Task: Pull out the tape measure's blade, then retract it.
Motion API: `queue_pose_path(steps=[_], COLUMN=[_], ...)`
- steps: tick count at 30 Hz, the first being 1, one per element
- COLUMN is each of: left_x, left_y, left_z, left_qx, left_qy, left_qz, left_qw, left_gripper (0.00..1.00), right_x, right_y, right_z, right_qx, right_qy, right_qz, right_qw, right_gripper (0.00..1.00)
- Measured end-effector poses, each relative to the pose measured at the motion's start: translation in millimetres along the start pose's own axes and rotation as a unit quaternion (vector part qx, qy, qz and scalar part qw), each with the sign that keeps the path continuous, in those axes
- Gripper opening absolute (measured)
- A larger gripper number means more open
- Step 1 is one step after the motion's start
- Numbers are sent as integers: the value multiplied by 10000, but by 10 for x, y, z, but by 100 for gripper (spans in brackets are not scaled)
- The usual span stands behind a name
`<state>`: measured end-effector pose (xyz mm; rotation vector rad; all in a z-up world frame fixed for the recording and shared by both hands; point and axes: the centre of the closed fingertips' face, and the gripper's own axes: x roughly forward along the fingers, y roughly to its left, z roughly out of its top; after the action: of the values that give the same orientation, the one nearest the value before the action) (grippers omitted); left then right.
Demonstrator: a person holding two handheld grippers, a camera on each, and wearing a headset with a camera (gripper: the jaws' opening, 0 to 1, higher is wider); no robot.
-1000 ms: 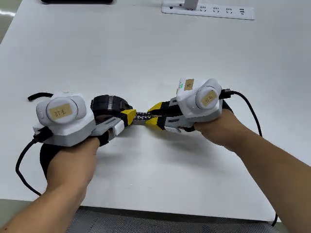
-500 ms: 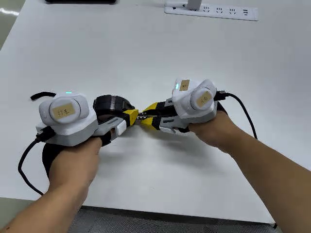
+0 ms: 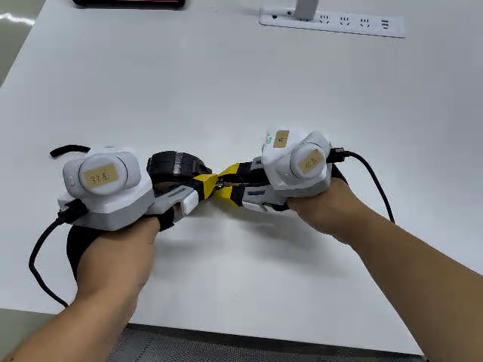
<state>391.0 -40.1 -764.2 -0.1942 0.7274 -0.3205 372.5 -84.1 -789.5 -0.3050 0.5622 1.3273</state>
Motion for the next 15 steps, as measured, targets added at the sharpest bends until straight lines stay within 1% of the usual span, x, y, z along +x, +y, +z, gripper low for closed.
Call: queue_pose_path(steps=[15], left_x=[1], left_y=[-1], left_z=[-2], left_qx=[-5], left_qy=[6], left_qz=[-10], left_qw=[10000], left_gripper=[59], right_x=[-4], right_y=[4], right_z=[2], right_qx=[-7], right_qy=[23], right_qz=[-54], right_qw=[10000], right_gripper=[11])
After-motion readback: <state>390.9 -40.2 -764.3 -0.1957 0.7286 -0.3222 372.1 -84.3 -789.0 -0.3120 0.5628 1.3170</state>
